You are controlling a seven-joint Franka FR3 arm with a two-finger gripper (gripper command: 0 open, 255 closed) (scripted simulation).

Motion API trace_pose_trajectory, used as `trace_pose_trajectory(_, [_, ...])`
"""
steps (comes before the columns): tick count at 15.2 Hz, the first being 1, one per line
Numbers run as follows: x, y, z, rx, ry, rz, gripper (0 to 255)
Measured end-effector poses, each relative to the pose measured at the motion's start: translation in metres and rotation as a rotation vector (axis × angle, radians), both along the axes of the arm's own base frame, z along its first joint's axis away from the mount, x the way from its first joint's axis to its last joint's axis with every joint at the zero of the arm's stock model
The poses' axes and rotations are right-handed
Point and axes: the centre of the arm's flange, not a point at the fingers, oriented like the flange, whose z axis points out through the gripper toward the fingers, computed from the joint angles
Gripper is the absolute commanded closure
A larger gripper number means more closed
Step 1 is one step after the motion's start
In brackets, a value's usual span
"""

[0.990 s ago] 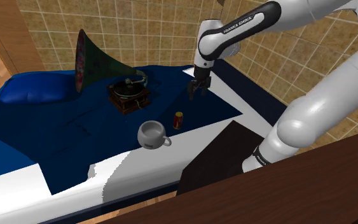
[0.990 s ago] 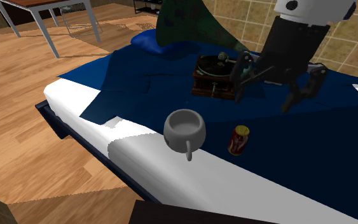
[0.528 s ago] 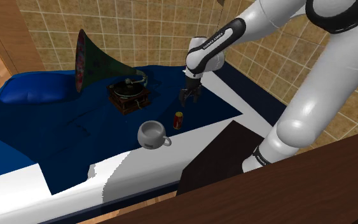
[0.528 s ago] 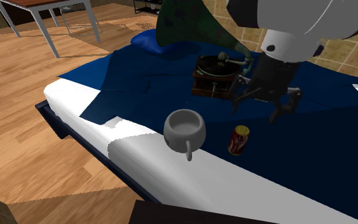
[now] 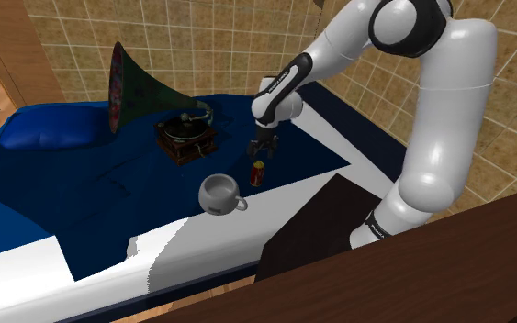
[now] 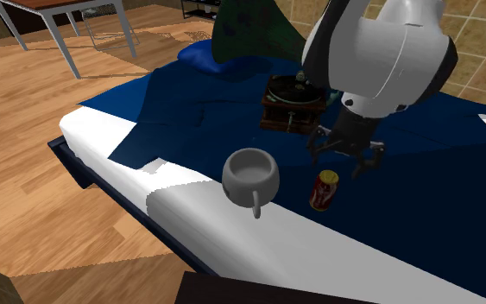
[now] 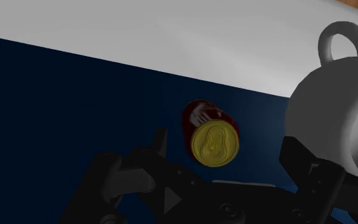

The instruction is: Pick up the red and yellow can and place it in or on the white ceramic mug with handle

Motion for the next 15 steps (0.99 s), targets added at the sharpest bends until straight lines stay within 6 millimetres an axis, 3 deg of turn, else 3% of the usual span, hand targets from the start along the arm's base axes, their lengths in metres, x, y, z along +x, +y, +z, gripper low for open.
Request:
trace_pose_trajectory(3, [0.013, -0.004, -0.022, 0.0, 0.002, -0.015, 0])
trace_pose_trajectory(9, [0.01, 0.0, -0.056, 0.0, 0.003, -0.018, 0])
trace_pose_trajectory(15, [0.01, 0.0, -0.063, 0.0, 0.002, -0.018, 0])
